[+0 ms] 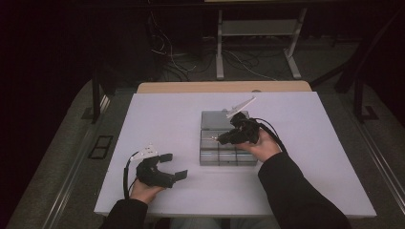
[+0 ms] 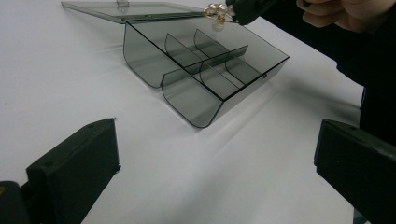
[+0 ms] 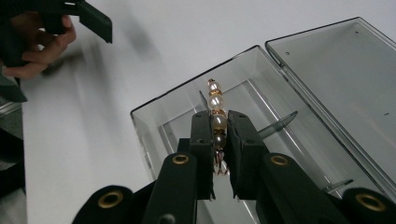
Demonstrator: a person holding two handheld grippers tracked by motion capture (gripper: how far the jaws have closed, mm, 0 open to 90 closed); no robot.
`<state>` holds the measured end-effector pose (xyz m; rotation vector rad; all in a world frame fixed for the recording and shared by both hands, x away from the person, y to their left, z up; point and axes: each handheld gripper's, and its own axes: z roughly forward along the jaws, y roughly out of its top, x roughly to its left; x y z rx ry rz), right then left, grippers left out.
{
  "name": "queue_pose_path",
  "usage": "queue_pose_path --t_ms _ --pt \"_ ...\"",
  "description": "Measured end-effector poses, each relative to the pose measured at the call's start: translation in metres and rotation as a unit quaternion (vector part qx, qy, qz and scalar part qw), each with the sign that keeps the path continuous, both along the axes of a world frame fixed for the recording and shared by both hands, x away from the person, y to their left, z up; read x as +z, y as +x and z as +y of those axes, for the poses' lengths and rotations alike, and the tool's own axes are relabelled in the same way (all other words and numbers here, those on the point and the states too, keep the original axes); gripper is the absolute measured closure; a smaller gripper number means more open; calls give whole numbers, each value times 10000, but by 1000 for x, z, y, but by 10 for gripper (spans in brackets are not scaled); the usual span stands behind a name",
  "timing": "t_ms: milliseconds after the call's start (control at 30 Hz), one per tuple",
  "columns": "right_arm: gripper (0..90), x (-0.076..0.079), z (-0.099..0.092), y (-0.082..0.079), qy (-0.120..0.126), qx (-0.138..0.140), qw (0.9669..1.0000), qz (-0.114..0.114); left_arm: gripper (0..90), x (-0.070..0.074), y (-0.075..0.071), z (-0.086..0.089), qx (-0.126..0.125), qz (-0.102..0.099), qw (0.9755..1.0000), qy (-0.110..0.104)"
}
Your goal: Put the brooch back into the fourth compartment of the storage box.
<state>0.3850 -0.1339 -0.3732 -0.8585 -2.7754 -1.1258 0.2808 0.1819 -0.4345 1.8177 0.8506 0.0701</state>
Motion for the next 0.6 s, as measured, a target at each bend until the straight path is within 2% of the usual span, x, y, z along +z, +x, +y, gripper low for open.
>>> queue_pose_path --t_ms 167,600 --pt "806 -5 4 7 34 -67 10000 -7 0 0 0 0 -7 -8 10000 5" --pt "806 -26 13 27 13 -309 9994 154 0 0 1 0 -42 -33 10000 30"
